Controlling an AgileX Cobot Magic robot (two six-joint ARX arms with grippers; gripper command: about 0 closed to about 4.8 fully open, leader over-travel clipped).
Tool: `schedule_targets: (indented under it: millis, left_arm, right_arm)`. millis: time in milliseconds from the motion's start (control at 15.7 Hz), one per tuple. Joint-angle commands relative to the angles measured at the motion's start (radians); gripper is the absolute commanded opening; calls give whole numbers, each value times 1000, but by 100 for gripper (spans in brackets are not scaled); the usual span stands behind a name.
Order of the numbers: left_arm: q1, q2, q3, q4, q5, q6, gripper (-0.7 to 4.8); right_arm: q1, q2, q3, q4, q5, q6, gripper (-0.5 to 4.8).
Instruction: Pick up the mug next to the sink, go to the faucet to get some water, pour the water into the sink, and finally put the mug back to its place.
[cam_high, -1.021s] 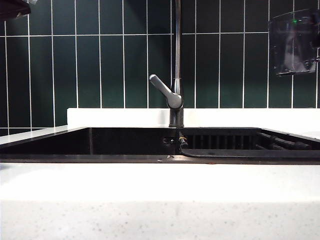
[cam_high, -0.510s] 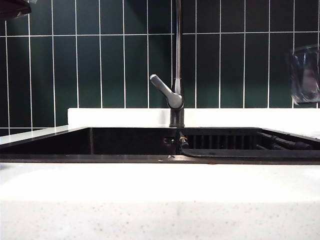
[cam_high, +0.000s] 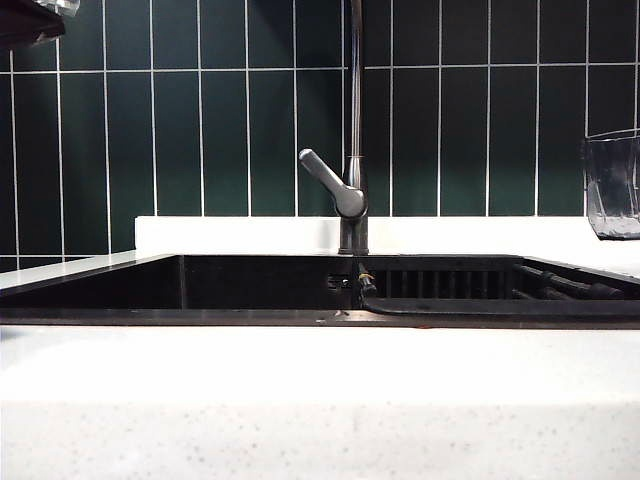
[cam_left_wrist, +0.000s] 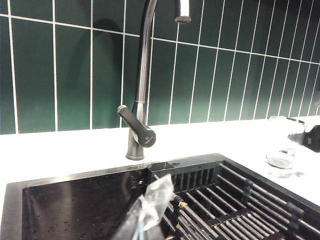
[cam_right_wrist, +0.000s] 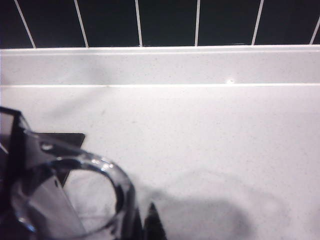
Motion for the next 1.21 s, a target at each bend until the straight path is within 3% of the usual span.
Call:
schedule_targets:
  millis: [64,1212]
  left_arm:
    - [1,-1,3,6,5,-3,-6]
    - [1,-1,3,6,23,-6,-6]
  right_arm:
    - [-1,-3,-2,53,3,9,-6]
    - [-12,97,-21,115,-23,35,-7]
